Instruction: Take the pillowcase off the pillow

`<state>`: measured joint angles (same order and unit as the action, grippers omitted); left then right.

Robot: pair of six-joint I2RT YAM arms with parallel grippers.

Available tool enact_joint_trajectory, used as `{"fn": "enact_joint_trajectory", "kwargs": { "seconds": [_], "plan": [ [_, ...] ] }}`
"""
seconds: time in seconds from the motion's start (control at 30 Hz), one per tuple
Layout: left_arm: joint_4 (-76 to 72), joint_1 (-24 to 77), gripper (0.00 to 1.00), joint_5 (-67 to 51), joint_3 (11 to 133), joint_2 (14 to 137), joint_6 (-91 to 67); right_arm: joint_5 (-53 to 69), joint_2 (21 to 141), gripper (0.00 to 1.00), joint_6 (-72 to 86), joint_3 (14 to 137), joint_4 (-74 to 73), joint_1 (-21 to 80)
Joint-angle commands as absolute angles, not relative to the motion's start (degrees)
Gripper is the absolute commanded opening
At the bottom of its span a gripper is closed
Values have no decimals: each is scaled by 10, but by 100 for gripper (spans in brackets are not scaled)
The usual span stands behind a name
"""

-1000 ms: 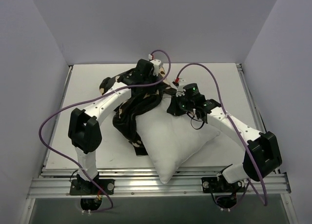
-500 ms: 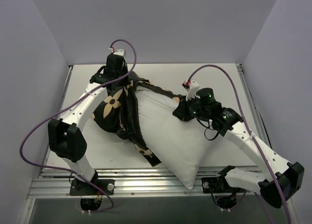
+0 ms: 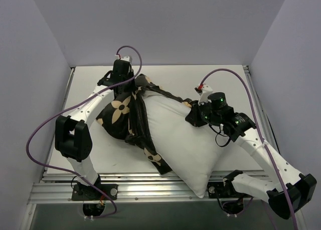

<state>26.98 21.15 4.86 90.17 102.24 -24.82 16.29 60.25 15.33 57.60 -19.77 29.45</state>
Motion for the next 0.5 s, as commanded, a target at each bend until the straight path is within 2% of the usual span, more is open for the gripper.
{"fn": "enact_joint_trajectory", "kwargs": {
  "seconds": [0.0,0.03,0.1,0.13,0.2,0.23,0.33,0.47],
  "plan": [
    [144,190,27,78,899,1005,-219,127,610,5,161,589,-219,308],
    [141,193,34,74,902,990,-215,119,617,18,157,596,-216,323],
    [127,197,46,57,901,968,-211,95,638,33,153,624,-216,337],
    [122,199,60,51,891,937,-211,84,646,47,149,633,-218,348],
    [108,202,74,47,872,878,-208,36,661,59,144,660,-227,365],
    [106,206,85,47,848,857,-205,18,666,69,137,667,-234,383],
    [144,217,95,55,801,775,-202,-64,671,82,121,690,-242,411],
    [236,224,96,62,712,680,-241,-146,673,91,99,706,-240,493]
  ]
}}
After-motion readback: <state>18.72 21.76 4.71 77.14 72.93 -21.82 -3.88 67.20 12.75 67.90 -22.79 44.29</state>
